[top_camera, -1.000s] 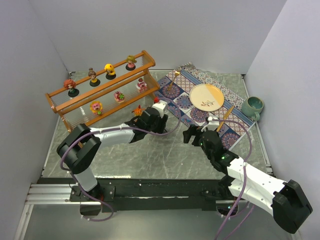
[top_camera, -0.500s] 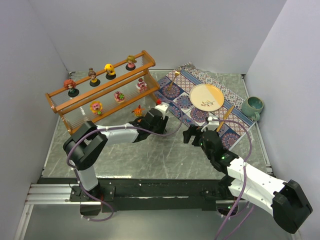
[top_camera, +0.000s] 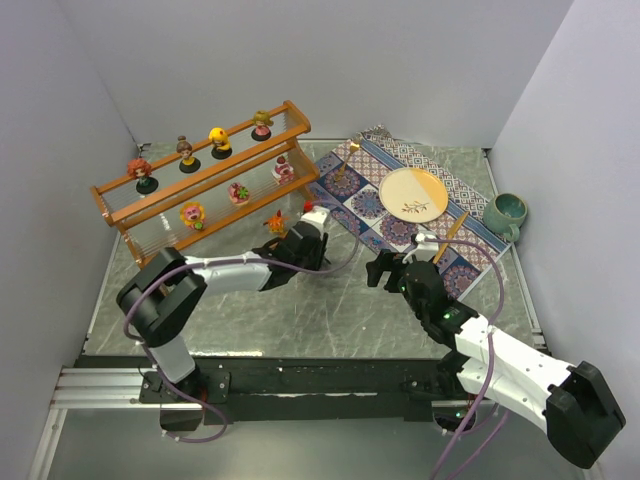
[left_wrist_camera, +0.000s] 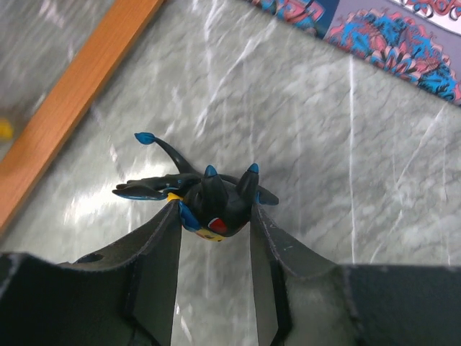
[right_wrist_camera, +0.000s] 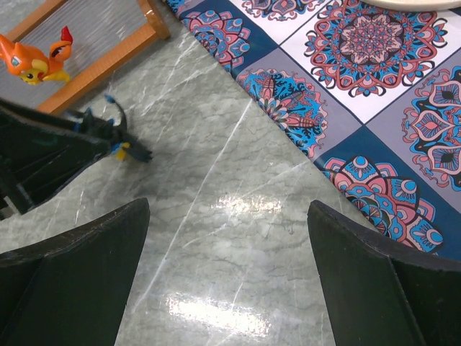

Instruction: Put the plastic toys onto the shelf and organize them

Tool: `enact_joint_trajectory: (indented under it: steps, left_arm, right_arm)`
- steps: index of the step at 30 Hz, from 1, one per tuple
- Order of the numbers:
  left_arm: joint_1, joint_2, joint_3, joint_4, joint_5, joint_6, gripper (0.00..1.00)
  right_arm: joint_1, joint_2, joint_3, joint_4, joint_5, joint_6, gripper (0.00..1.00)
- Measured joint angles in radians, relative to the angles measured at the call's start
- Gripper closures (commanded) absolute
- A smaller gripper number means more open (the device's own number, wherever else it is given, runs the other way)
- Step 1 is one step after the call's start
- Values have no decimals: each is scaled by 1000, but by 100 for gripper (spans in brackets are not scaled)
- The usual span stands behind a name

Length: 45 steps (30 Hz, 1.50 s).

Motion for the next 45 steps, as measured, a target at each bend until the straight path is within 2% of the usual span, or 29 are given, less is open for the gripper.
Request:
enact_joint_trajectory:
  steps: [11, 22, 30, 38, 45]
  left_arm:
    - [-2, -266, -224, 9, -122, -208, 96]
    - [18, -428, -329, 3, -307, -358, 95]
    - [127, -481, -392, 8, -354, -460, 96]
    - [149, -527, -458, 23, -441, -554, 94]
    - [193, -525, -464, 38, -474, -565, 94]
  right_arm:
    - [-1, -12, 0, 3, -13, -10, 3]
    - [-1, -22, 0, 11, -45, -23, 3]
    - [-1, -54, 0, 27, -57, -53, 3]
    - [-1, -77, 0, 54, -94, -78, 3]
    - [-1, -76, 0, 80, -153, -76, 3]
